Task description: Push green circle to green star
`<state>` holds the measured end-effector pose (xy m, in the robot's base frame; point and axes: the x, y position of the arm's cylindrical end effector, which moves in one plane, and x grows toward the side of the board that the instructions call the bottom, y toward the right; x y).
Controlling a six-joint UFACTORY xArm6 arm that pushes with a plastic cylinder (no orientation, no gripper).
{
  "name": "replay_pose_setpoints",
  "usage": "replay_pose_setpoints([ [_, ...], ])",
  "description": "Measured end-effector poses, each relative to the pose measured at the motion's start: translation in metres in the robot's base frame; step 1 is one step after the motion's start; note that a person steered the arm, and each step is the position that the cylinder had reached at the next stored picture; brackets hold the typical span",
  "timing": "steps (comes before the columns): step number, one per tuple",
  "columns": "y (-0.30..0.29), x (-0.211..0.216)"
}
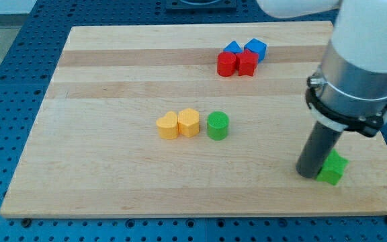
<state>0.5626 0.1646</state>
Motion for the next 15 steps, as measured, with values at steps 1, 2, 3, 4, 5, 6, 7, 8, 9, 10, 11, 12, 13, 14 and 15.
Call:
replay_pose_setpoints([
  [1,0.006,0.0],
  [2,0.006,0.0],
  [3,-0.003,0.0],
  [4,-0.058,0.0],
  [5,-0.101,0.0],
  [6,-0.108,0.0],
  [7,-0.108,0.0],
  [8,-0.116,0.0],
  [9,-0.148,-0.003],
  [10,-0.169,-0.024],
  [11,-0.17,-0.05],
  [12,-0.17,-0.068],
  [13,-0.17,-0.091],
  [14,-0.17,-0.103],
  [15,-0.156,-0.103],
])
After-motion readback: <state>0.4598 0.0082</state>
